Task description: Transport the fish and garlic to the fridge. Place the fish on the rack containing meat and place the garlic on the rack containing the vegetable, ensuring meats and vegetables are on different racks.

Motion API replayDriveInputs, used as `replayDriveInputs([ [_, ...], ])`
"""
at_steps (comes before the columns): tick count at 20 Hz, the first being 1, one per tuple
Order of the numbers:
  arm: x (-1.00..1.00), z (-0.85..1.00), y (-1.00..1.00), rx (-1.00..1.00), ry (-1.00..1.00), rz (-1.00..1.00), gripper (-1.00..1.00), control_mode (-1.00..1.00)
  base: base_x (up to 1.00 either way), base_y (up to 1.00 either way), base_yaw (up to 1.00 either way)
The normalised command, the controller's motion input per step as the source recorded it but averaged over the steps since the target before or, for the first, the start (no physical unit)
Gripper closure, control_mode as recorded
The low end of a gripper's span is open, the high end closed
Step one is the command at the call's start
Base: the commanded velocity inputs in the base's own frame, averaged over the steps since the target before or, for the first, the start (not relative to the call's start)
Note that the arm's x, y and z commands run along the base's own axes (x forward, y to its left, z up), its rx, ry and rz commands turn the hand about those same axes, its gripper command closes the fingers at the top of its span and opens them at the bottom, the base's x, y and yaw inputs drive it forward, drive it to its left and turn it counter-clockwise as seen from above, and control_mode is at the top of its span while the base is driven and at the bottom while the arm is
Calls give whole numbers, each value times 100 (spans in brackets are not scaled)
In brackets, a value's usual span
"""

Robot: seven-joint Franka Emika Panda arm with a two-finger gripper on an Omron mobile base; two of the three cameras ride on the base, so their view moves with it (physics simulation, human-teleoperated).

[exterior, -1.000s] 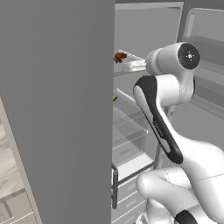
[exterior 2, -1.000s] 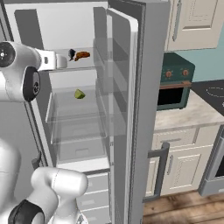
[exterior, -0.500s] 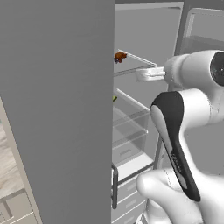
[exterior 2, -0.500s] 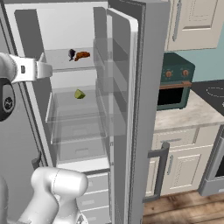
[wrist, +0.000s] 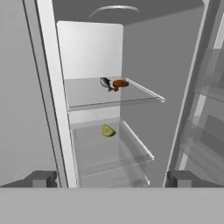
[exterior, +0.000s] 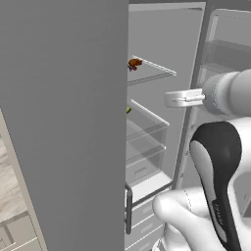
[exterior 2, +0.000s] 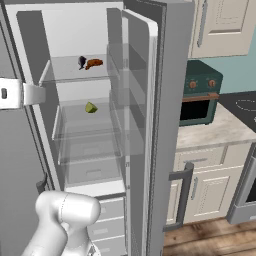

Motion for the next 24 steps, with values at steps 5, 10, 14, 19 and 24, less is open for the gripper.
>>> replayDriveInputs([
  [5,-54,0,-6,0,1,0,-100,100,-40,-1,0],
  [10,0,0,0,0,0,0,-100,100,-100,2,-1],
  [14,0,0,0,0,0,0,-100,100,-100,40,-4],
  [19,0,0,0,0,0,0,-100,100,-100,56,-18],
  [24,0,0,0,0,0,0,-100,100,-86,45,-69],
])
